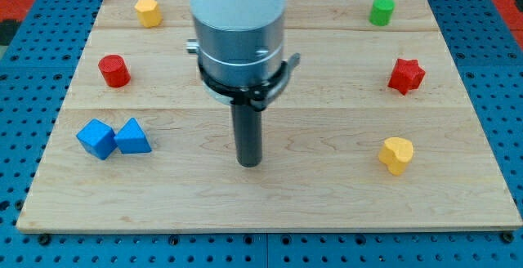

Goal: Place the yellow heart diagonal to the red star

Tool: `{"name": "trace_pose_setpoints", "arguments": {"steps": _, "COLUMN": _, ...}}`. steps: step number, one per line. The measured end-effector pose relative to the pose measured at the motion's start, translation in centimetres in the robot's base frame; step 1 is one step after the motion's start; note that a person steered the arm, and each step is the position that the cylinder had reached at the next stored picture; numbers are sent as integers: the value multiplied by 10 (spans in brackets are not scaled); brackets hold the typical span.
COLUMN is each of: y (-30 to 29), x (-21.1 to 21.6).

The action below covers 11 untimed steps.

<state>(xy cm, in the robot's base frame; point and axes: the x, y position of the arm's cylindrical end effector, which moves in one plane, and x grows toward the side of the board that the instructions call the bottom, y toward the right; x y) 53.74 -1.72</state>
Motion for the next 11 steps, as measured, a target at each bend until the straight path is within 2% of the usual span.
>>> {"name": "trace_pose_setpoints", "arguments": {"steps": 1, "y": 6, "x": 29}}
{"name": "trace_pose_setpoints", "arguments": {"steps": 3, "y": 107, "x": 32}}
{"name": "trace_pose_setpoints", "arguments": {"steps": 6, "y": 101, "x": 41}}
{"name": "trace_pose_setpoints", "arguments": {"steps": 7, "y": 136, "x": 55}}
{"name": "trace_pose_setpoints", "arguments": {"steps": 9, "y": 172, "x": 10}}
{"name": "trace_pose_setpoints", "arguments": {"steps": 10, "y": 186, "x": 15}}
{"name": "trace_pose_setpoints", "arguments": {"steps": 11, "y": 234, "x": -8}}
